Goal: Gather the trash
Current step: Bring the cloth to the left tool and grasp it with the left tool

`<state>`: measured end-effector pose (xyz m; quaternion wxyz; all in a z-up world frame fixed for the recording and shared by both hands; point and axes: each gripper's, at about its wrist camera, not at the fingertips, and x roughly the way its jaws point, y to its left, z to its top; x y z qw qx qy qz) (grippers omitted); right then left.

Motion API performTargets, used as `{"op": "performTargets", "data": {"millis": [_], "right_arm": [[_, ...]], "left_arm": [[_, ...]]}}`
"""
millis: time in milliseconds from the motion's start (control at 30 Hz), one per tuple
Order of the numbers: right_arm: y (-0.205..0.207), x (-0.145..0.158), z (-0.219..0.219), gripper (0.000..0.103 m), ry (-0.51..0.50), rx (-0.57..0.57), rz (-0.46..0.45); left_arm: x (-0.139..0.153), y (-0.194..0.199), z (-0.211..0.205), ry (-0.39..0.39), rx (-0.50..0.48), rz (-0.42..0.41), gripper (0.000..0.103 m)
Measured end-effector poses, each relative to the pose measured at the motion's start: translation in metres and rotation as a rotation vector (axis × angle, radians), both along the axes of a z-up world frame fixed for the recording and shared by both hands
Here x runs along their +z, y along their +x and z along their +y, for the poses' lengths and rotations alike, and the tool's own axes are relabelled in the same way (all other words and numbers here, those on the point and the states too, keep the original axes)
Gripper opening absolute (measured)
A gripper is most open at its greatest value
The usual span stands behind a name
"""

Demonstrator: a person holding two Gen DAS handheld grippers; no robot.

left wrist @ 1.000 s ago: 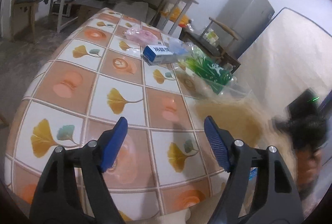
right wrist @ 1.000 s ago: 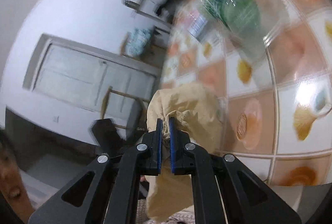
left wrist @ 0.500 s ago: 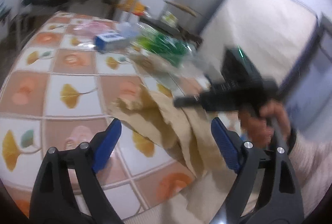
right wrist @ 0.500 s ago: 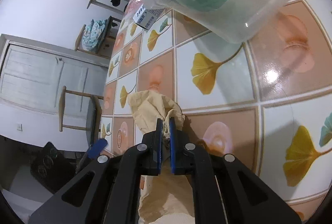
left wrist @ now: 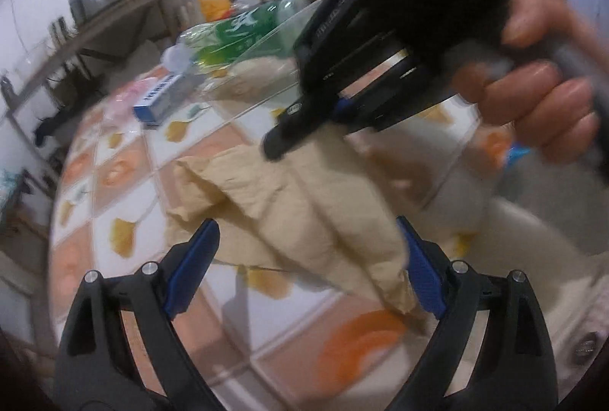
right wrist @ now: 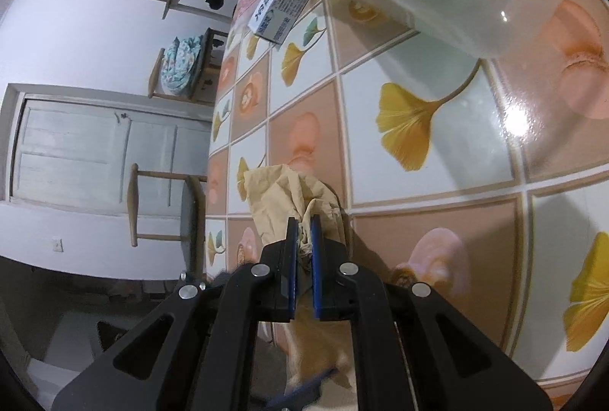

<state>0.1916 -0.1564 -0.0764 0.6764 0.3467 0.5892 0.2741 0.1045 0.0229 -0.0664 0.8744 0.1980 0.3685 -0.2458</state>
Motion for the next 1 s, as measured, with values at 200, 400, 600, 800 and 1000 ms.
{"op": "performTargets", "data": {"millis": [200, 400, 600, 800, 1000], "right_arm": [[-0.006, 0.005, -0.003, 0.006, 0.041, 0.060, 0.013], [-0.014, 0.013, 0.000, 0.006, 0.094, 0.154, 0.027], [-0.019, 0.021, 0.008, 0.006, 0.099, 0.241, 0.014], [-0.021, 0.025, 0.012, 0.009, 0.044, 0.264, -0.026], [-0.020, 0.032, -0.003, 0.020, 0.001, 0.211, -0.084]], "left_arm": [[0.006, 0.002, 0.015, 0.001, 0.033, -0.055, 0.084], [0.005, -0.010, 0.003, 0.073, -0.067, -0.153, 0.084], [0.004, -0.018, -0.010, 0.112, -0.145, -0.187, 0.075], [0.004, -0.008, -0.010, 0.061, -0.124, -0.113, 0.036], [0.001, 0.009, 0.006, -0.082, -0.038, 0.011, 0.016]]}}
